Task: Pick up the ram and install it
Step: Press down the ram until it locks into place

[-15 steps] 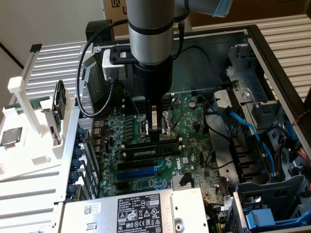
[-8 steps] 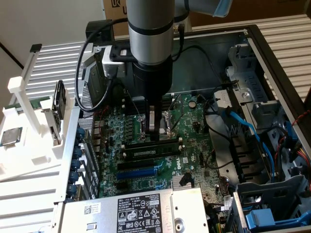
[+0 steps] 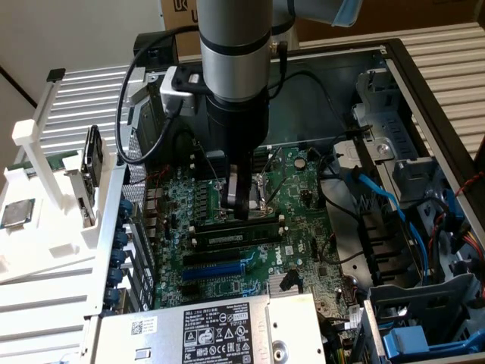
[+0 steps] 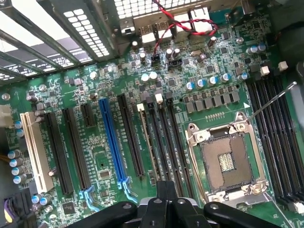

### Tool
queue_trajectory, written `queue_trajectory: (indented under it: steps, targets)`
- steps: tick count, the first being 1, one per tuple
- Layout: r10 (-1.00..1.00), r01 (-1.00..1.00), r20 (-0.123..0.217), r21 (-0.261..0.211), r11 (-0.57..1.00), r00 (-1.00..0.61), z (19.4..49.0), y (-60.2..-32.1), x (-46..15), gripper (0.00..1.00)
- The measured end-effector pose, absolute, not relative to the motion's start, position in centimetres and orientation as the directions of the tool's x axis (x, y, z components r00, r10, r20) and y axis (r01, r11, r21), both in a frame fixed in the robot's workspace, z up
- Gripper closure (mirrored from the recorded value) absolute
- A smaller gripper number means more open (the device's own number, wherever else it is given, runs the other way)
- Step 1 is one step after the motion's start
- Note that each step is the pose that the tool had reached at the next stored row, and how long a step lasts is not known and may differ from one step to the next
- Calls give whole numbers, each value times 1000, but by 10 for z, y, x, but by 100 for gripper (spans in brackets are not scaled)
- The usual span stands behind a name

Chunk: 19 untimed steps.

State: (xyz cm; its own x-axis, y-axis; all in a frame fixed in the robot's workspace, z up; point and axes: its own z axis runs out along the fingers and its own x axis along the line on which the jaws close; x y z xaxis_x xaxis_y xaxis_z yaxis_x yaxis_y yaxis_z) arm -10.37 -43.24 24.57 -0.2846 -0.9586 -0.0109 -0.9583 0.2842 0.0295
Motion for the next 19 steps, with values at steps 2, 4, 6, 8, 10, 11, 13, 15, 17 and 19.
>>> queue_trajectory:
  steps: [2,4,6,8,10,11,13,15,17,19]
  targets:
    - [-943,-942,-12,30,334,-334,246,-432,-104,90]
    - [-933,-933,-12,30,358,-359,246,-432,-104,90]
    - [-923,-923,-13,30,383,-384,246,-432,-104,90]
    - [-908,-907,-14,31,419,-420,246,-432,-104,90]
    - [-884,-884,-15,31,466,-467,246,-432,-104,90]
    - [-872,-872,-16,32,489,-490,246,-432,-104,90]
    - [-859,-859,-17,32,511,-512,246,-432,-104,90]
    - [-844,-844,-17,32,535,-536,246,-432,-104,90]
    - [-821,-821,-18,33,569,-570,246,-432,-104,90]
    - [-789,-790,-20,34,613,-613,246,-432,-104,90]
